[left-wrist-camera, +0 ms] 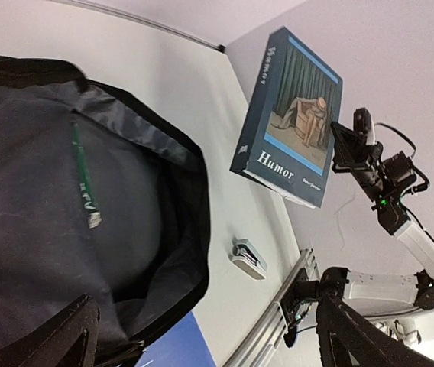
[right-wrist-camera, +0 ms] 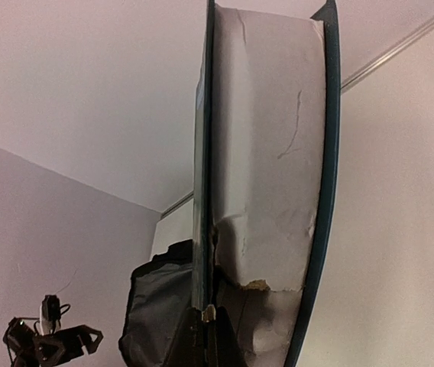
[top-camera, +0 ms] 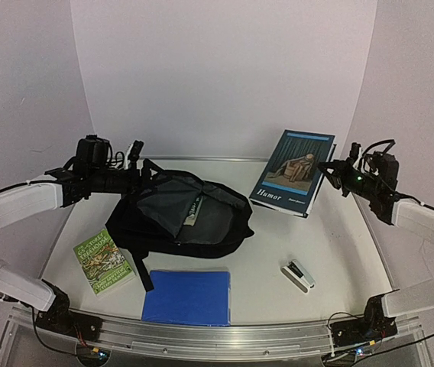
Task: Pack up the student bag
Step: Pick up the book from the center of the board, then place the book in the student bag.
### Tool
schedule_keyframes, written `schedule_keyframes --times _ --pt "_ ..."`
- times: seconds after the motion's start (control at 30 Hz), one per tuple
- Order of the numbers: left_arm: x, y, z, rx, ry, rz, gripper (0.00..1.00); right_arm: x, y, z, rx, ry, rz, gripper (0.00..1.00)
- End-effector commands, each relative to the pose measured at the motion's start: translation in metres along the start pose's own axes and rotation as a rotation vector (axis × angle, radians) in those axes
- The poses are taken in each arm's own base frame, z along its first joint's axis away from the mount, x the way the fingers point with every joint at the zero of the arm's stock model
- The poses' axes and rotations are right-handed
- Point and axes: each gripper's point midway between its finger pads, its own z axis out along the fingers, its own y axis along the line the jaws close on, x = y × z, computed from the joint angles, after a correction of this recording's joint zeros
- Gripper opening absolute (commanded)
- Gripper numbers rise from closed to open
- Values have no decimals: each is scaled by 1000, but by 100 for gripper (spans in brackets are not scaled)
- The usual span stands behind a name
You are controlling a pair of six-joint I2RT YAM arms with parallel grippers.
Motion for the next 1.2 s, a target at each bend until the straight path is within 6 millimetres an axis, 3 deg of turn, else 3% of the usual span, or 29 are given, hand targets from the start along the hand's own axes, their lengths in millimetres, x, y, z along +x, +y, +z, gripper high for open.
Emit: schedule_keyframes --times 0.0,0.13,0.2,0.43,0.67,0.8,1.17 --pt "-21 -62 23 174 -6 111 99 17 84 -8 -244 121 -109 0" --pt "-11 -96 47 278 47 163 99 42 124 -7 -338 192 -138 0" --pt "-4 -104 57 306 77 174 100 53 141 -5 -372 220 -146 0" --pt "11 -98 71 322 107 136 100 80 174 2 -456 301 -168 0" --pt "22 -122 69 447 128 155 99 91 184 7 -502 344 -166 0" --pt "26 -127 73 476 155 154 93 97 189 8 -529 358 -164 0" --pt "26 -121 87 475 172 117 88 98 200 0 -576 364 -168 0"
